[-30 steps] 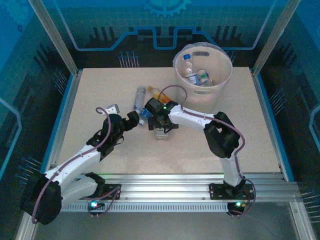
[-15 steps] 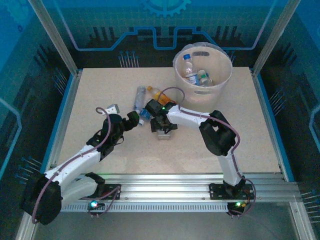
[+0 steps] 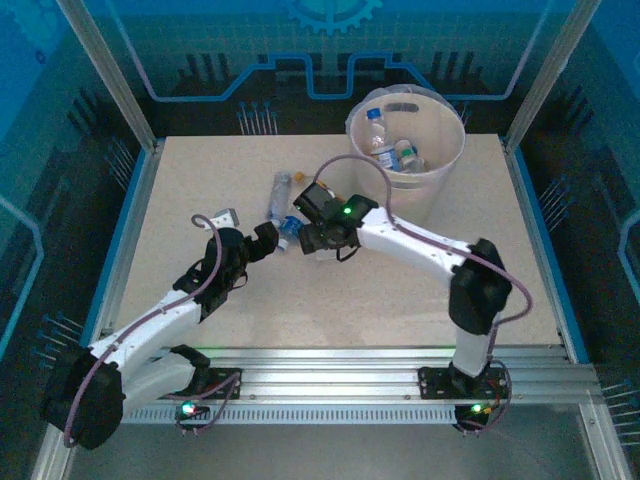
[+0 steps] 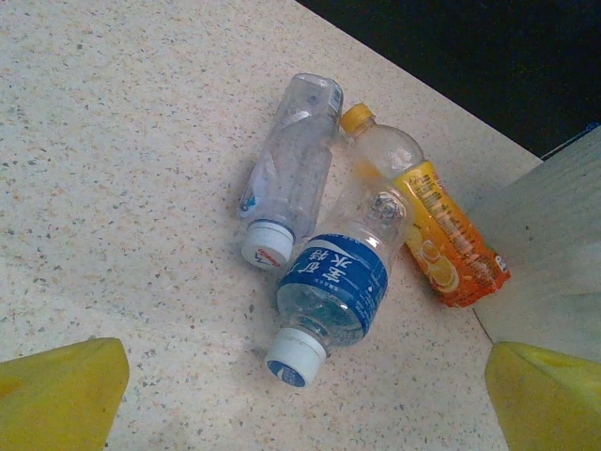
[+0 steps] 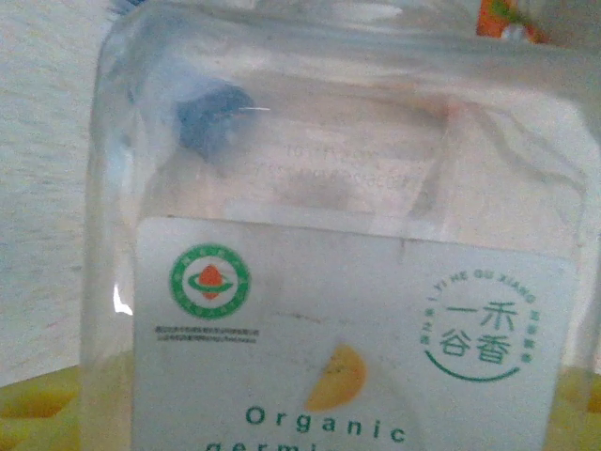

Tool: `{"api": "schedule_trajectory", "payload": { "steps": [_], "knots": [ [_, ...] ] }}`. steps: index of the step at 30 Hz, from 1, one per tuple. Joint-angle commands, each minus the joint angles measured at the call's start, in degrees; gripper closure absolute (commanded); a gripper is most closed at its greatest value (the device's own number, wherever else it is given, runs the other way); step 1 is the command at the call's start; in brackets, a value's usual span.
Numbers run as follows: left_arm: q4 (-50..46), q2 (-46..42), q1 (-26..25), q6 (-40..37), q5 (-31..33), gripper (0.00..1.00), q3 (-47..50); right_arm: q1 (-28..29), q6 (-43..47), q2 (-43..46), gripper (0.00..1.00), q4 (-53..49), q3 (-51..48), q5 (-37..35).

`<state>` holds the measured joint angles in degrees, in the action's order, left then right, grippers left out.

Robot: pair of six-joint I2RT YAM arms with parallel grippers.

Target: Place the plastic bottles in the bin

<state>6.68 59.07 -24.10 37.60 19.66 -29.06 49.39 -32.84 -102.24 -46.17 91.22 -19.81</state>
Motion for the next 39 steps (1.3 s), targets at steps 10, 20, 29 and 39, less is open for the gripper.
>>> {"api": "schedule_trajectory", "payload": {
  "steps": [10,20,29,39],
  "knots": [
    [-0.07,-1.59,0.53,0.02,-0.16,0.01,-0.99,-4.88,19.09,12.66,0.44,-2.87,14.85,4.34],
    [-0.53,-2.11,0.54,-0.05,-0.48,0.01,-0.83,-20.04,24.04,9.42,0.43,-2.01,27.22,7.73],
    [-0.66,-2.46,0.52,-0.95,-0.96,0.01,-0.84,-28.93,26.17,4.39,0.44,-1.31,30.42,7.0],
    [-0.96,-3.08,0.54,-1.26,-0.92,0.01,-0.65,-34.54,29.85,0.12,0.44,-1.61,30.52,7.38]
  ]
}}
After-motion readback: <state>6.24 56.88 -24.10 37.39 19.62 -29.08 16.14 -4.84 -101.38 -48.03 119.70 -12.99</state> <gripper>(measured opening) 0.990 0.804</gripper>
